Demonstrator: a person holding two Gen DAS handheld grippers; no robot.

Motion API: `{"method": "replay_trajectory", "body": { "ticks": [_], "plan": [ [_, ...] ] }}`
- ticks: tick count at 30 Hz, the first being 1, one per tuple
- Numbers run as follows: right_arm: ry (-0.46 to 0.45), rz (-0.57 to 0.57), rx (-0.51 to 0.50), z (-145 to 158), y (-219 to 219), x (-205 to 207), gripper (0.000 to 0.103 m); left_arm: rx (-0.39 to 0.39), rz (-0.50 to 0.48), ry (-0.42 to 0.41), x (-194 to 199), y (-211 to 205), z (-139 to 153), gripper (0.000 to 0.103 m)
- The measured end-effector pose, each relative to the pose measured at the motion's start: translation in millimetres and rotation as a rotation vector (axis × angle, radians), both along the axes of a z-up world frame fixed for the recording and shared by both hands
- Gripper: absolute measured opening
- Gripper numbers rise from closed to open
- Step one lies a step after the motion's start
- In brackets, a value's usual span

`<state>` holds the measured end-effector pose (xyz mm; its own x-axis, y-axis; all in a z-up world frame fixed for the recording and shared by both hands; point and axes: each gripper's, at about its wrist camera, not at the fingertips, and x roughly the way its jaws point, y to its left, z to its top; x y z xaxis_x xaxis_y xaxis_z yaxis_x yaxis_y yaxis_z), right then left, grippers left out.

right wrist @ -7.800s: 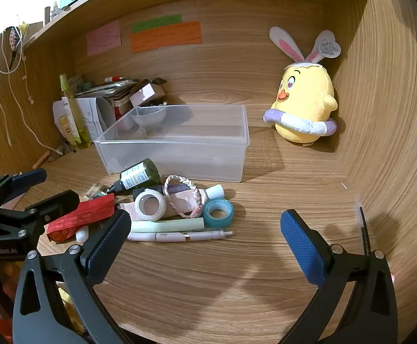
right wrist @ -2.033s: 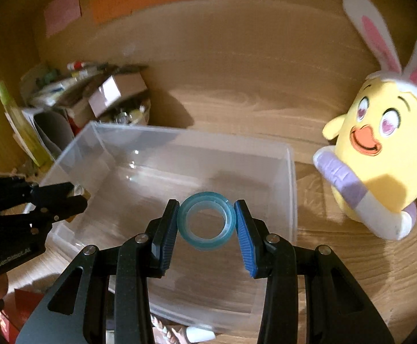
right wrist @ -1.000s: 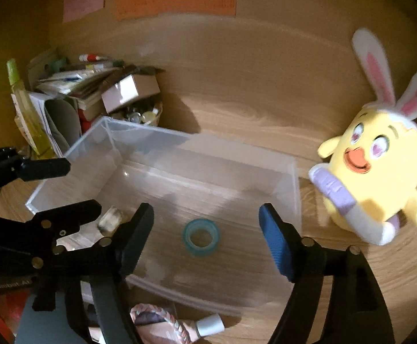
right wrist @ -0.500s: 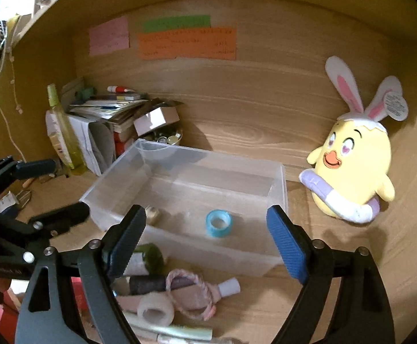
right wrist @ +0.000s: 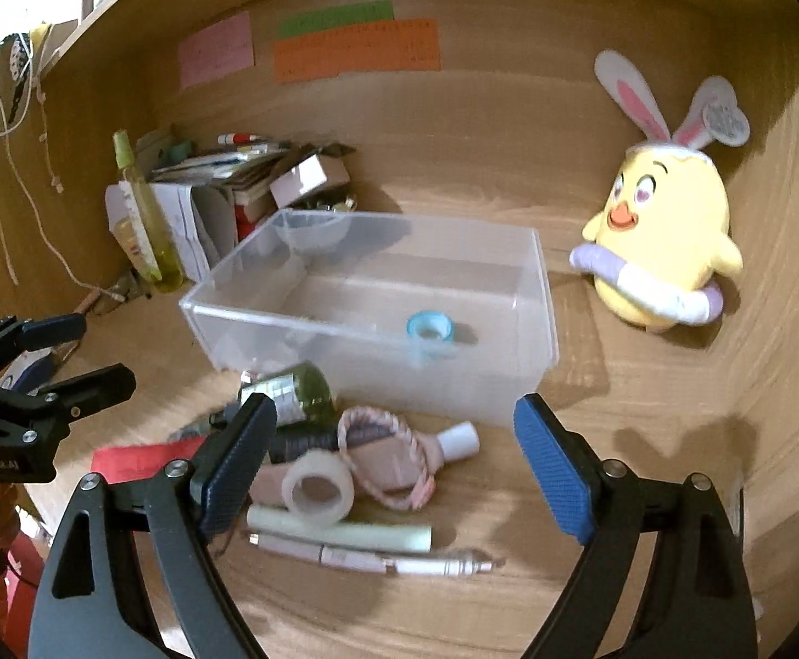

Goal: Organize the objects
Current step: 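Withdraw both tools back toward the pile, then grasp the red pouch with the left tool while the right tool grasps the white tape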

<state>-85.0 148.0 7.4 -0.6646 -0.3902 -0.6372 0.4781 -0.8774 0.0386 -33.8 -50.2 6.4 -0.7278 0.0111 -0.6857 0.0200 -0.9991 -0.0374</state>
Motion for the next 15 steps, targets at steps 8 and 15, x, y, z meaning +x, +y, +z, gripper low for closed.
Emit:
{"method": "replay_trajectory", "body": {
  "ticks": [8, 15],
  "plan": [
    [-0.06, -0.003, -0.006, -23, 3, 9, 0.087, 0.053, -0.02, -0.077, 14, -2, -34, 0.097],
    [-0.109, 0.009, -0.005, -43, -3, 13, 0.086, 0.062, -0.058, -0.146, 25, -3, -57, 0.097]
  ]
}}
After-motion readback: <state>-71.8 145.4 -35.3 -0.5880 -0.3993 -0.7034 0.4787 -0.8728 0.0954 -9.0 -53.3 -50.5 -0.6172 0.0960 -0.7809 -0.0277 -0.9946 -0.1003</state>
